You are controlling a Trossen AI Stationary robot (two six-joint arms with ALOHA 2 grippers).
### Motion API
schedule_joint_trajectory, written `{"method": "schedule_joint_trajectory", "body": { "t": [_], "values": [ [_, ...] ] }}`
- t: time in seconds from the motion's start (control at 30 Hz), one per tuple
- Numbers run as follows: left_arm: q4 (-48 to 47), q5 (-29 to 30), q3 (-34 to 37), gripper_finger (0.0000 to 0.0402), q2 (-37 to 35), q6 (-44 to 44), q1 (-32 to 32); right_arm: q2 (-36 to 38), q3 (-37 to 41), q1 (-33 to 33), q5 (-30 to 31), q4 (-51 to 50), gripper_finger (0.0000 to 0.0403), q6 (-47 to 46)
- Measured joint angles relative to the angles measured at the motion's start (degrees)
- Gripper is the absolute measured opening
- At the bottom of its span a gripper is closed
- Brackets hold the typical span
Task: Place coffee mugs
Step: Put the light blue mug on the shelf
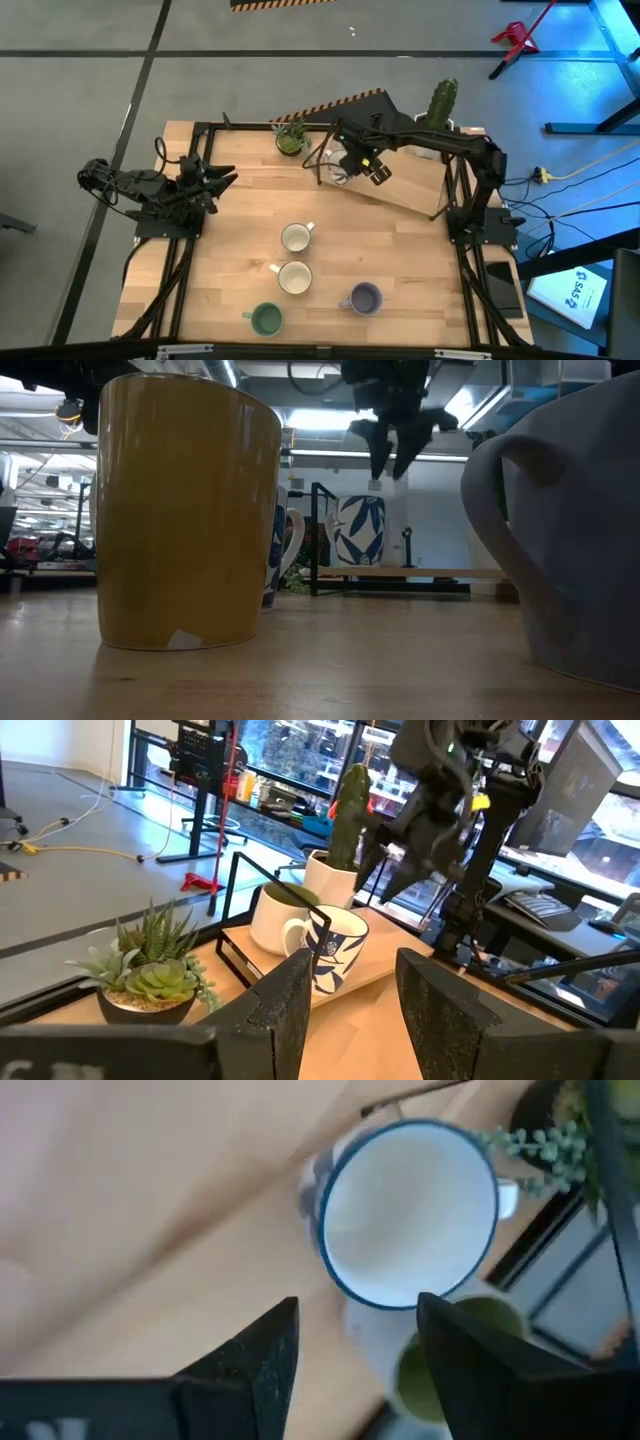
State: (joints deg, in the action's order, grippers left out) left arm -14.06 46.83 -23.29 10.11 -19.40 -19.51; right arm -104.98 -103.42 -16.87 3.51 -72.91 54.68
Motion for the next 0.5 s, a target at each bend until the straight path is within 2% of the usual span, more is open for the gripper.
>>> {"method": "schedule_joint_trajectory", "body": {
  "t": [0.17,0.3,0.4,0.5],
  "values": [
    [0.0,-1.5,0.0,0.0142,0.0,0.0,0.0,0.6,-2.4,2.1,-10.3,-8.4,0.0191,-19.2],
    [0.0,-1.5,0.0,0.0142,0.0,0.0,0.0,2.4,-0.1,9.1,-15.1,-10.9,0.0191,-29.7],
    [0.0,-1.5,0.0,0.0142,0.0,-0.1,0.0,3.7,1.7,17.2,-14.5,-9.2,0.0191,-39.2],
    [0.0,-1.8,0.0,0.0142,0.0,-0.1,0.0,4.0,3.6,26.2,-9.8,-5.1,0.0191,-50.2]
  ]
}}
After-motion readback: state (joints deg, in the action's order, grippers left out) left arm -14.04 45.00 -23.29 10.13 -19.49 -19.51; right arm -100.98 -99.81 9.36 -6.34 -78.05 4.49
